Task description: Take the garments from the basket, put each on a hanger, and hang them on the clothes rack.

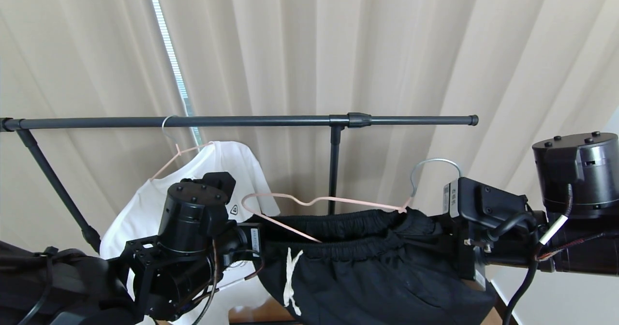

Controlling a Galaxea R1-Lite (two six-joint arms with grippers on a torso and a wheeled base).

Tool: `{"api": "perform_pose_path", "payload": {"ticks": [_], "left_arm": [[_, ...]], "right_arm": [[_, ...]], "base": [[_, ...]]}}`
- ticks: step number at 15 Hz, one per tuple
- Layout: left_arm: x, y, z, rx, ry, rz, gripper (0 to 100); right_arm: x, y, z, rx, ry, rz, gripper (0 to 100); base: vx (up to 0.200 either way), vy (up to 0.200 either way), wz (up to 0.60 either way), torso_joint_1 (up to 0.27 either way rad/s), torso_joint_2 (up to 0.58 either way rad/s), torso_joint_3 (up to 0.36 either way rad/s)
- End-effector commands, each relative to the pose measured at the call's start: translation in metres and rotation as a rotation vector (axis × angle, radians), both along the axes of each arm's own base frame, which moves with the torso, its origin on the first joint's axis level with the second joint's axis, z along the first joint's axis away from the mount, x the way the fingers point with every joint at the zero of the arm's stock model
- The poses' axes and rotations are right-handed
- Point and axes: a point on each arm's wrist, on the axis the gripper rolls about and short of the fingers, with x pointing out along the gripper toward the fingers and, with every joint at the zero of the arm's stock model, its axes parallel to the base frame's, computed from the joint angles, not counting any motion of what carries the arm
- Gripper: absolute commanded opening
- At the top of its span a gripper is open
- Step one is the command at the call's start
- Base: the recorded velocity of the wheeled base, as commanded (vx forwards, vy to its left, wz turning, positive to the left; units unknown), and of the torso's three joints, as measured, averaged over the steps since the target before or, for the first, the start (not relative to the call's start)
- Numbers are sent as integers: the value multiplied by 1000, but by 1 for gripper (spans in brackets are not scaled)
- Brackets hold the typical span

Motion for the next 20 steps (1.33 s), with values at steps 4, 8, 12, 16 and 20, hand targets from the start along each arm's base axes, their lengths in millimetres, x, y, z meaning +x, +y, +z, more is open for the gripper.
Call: {"api": "perform_pose_path", "payload": {"ticks": [4, 8, 12, 16, 20], "left_arm": [[3, 10, 4, -8, -10, 37, 0], [4, 12, 5, -11, -13, 46, 0], [2, 14, 14, -24, -44, 56, 0], [4, 20, 20, -20, -66, 73, 0], [1, 21, 23, -17, -79, 72, 0]], "right_arm": [[-3, -7, -7, -49, -24, 14, 0], [-1, -7, -11, -75, -24, 17, 0], [8, -4, -25, -132, 4, -19, 0], [15, -1, -32, -170, 19, -43, 0], [19, 1, -39, -205, 27, -76, 0]], "base": [[0, 0, 0, 0, 0, 0], [0, 0, 0, 0, 0, 0], [0, 0, 0, 0, 0, 0], [0, 0, 0, 0, 0, 0], [0, 0, 0, 0, 0, 0]]}}
